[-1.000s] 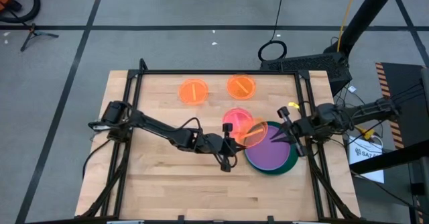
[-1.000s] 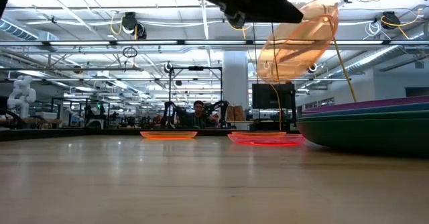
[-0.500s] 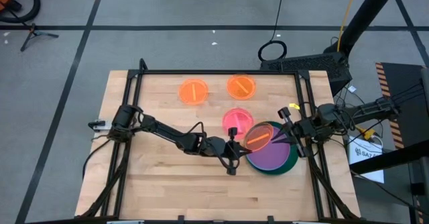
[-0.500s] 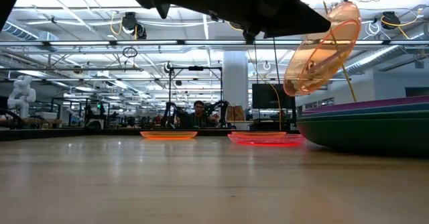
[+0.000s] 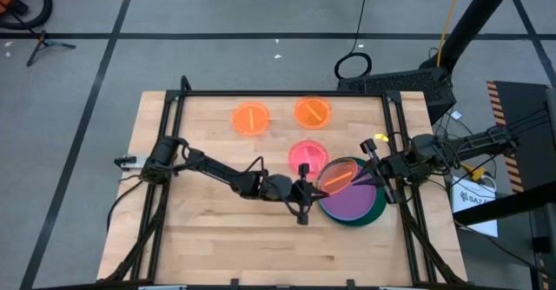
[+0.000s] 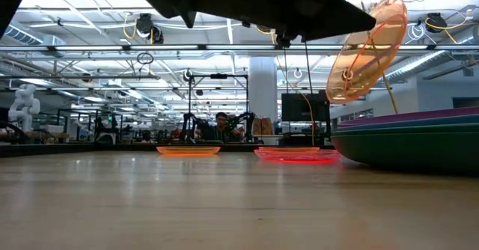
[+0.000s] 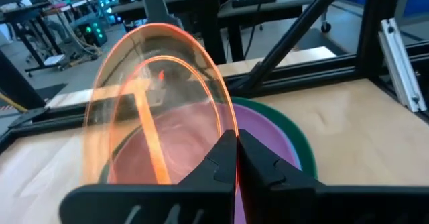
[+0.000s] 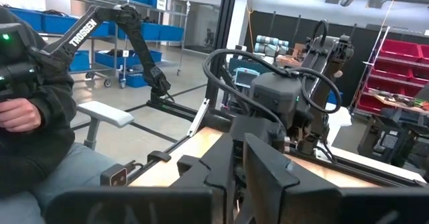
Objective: Stack plastic plates
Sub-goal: Stack the bottom left small orange plate on top of the medium purple plate
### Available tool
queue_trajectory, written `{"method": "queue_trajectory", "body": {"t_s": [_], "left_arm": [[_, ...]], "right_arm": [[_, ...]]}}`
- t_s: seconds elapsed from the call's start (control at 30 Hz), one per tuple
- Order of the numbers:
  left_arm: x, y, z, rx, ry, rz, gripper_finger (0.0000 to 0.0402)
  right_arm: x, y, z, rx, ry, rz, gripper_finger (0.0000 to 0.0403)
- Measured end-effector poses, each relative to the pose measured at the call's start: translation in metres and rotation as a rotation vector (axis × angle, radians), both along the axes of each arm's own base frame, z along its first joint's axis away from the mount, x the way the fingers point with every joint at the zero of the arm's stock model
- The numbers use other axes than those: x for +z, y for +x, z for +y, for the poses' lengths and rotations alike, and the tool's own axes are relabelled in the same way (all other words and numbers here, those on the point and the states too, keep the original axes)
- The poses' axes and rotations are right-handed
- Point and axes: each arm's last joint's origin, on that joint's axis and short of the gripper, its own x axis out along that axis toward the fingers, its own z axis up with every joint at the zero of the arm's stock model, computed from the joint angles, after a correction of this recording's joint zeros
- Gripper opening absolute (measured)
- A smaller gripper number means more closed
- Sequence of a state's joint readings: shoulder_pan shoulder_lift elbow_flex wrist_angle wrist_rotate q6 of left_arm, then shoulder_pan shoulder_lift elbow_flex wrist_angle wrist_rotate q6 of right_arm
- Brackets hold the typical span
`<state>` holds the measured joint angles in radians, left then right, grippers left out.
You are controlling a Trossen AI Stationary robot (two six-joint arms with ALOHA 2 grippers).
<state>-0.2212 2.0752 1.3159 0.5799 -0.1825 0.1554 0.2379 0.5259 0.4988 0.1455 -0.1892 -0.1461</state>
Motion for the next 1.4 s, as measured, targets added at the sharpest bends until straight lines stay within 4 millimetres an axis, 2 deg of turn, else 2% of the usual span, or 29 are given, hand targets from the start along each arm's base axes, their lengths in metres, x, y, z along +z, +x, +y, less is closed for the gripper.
{"method": "queue_trajectory", "body": {"t_s": [0.33,0.6,1.17,1.27,1.4], "left_arm": [[-0.014,0.003,0.0,-0.032,-0.024,0.021,0.0003],[-0.015,0.003,0.001,-0.03,-0.049,0.039,0.002],[-0.016,0.003,0.003,-0.021,-0.07,0.048,0.0025],[-0.016,0.003,0.003,-0.02,-0.077,0.049,0.0038],[-0.016,0.003,0.003,-0.016,-0.084,0.049,0.008]], "right_arm": [[-0.001,0.0,0.0,0.0,-0.003,0.009,0.0031],[-0.002,0.0,0.0,0.0,-0.005,0.019,0.0031],[-0.002,0.0,0.0,0.0,-0.006,0.022,0.0031],[-0.002,0.0,0.0,0.0,-0.006,0.024,0.0031],[-0.003,0.0,0.0,0.0,-0.007,0.029,0.0031]]}}
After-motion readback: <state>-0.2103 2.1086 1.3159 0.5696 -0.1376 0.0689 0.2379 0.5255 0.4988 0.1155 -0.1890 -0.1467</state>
